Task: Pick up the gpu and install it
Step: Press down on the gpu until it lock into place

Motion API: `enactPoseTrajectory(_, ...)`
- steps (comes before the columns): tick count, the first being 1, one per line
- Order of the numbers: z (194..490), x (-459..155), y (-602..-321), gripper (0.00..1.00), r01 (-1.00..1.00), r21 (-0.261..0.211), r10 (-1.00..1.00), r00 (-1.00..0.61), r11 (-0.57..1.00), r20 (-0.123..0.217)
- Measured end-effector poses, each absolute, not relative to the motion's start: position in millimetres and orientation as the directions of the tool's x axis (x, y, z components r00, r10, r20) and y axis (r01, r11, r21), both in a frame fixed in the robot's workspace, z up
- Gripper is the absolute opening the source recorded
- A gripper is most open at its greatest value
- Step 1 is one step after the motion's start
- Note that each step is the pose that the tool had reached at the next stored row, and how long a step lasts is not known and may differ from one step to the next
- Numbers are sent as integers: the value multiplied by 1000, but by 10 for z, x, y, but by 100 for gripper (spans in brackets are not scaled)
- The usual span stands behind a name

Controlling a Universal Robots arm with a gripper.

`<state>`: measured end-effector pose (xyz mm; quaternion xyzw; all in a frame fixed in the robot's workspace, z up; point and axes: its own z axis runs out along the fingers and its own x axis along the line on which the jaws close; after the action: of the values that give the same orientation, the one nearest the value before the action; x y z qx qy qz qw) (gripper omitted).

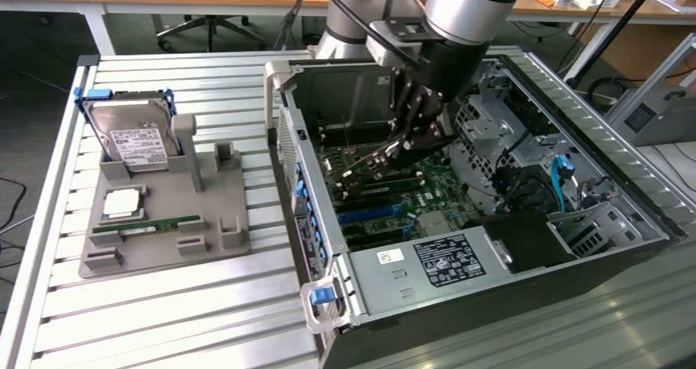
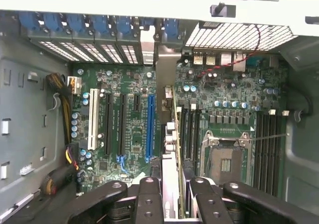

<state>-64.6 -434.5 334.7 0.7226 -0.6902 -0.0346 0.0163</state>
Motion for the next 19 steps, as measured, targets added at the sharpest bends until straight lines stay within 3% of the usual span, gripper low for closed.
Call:
enactPoseTrajectory(13,3347,-269,-4345,27,-990,132,-999,43,-47,-31)
enactPoseTrajectory(19,3331,-264,-4345,27,-965,258,-999,39,-47,-37)
